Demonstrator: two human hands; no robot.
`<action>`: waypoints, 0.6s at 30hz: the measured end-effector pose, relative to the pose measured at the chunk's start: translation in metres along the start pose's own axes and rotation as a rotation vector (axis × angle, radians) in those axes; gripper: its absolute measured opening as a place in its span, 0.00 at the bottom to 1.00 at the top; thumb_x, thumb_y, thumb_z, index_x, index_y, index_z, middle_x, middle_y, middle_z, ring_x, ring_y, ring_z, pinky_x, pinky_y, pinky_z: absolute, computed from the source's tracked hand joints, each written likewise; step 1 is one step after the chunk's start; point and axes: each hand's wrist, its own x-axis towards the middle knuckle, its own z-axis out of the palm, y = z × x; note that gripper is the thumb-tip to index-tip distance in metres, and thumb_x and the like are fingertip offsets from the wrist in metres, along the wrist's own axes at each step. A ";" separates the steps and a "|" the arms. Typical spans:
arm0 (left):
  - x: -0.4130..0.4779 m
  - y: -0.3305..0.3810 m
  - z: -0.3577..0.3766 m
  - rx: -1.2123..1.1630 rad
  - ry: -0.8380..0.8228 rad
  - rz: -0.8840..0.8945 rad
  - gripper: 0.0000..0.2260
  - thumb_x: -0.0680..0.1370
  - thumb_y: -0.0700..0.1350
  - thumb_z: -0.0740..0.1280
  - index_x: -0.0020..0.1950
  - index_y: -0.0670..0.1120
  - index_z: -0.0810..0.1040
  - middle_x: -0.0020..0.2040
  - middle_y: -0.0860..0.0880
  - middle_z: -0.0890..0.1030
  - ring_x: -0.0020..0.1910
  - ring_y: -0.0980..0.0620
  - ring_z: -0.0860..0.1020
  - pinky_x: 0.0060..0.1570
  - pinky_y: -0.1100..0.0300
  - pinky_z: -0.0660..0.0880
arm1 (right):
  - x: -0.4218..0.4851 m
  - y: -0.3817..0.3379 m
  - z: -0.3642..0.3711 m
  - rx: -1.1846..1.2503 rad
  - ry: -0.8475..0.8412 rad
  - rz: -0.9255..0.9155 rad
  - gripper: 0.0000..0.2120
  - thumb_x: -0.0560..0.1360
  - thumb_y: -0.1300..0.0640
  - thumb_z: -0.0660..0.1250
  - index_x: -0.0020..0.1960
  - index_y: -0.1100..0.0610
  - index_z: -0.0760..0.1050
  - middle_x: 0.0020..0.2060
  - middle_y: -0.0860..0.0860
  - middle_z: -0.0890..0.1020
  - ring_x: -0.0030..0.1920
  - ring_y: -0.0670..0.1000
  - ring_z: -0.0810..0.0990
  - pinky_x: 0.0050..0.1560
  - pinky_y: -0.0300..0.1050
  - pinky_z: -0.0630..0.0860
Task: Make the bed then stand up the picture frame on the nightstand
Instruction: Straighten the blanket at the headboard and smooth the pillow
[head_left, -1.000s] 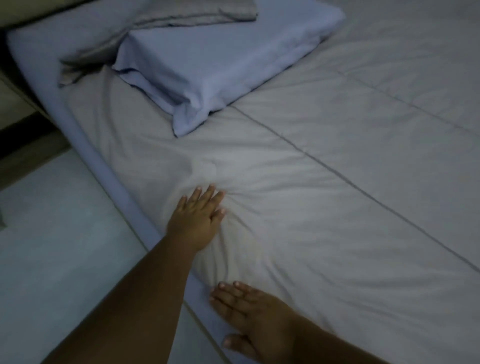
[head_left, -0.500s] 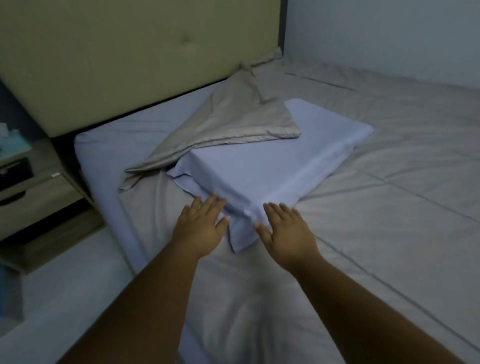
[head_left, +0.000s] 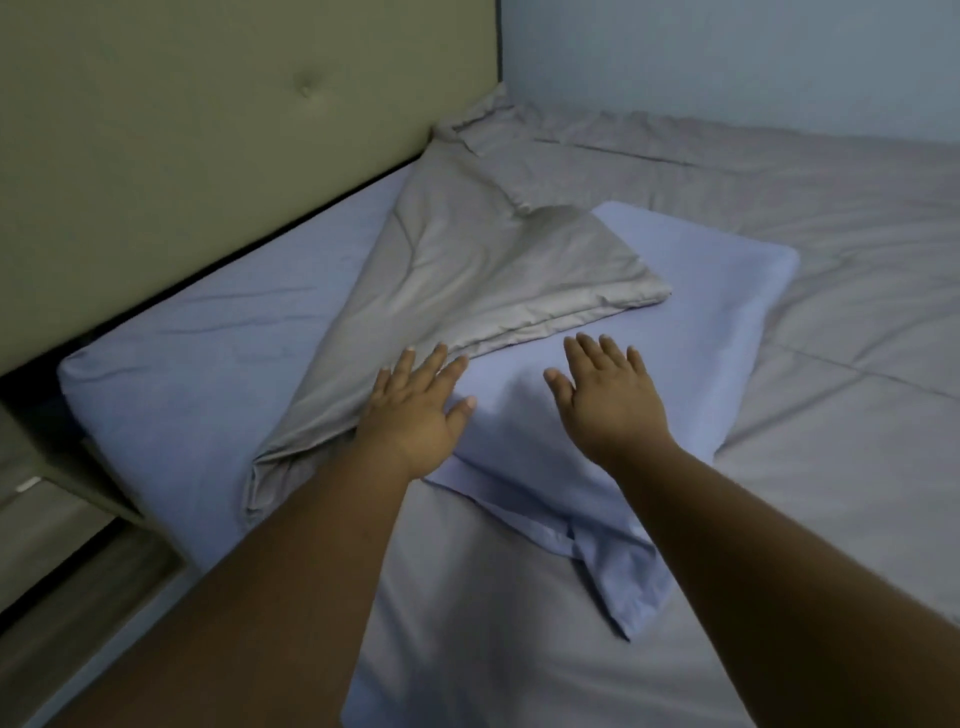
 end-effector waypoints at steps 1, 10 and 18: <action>0.011 0.001 -0.003 -0.004 0.002 0.016 0.25 0.79 0.62 0.49 0.75 0.61 0.48 0.78 0.58 0.45 0.77 0.49 0.43 0.74 0.51 0.41 | 0.008 0.003 -0.001 -0.007 0.013 0.031 0.28 0.81 0.43 0.42 0.76 0.56 0.52 0.76 0.53 0.57 0.76 0.54 0.51 0.75 0.53 0.44; 0.080 -0.009 -0.008 0.012 -0.034 0.185 0.26 0.80 0.60 0.49 0.76 0.59 0.47 0.78 0.58 0.44 0.77 0.51 0.42 0.74 0.52 0.39 | 0.075 0.010 0.021 -0.039 0.012 0.246 0.29 0.80 0.43 0.40 0.77 0.56 0.48 0.77 0.53 0.52 0.77 0.54 0.46 0.75 0.54 0.41; 0.158 -0.011 0.005 -0.023 -0.091 0.283 0.26 0.79 0.61 0.47 0.76 0.60 0.43 0.78 0.59 0.41 0.76 0.53 0.39 0.73 0.54 0.36 | 0.124 0.017 0.034 -0.038 0.069 0.395 0.28 0.81 0.44 0.41 0.77 0.57 0.47 0.77 0.52 0.50 0.77 0.54 0.44 0.75 0.54 0.40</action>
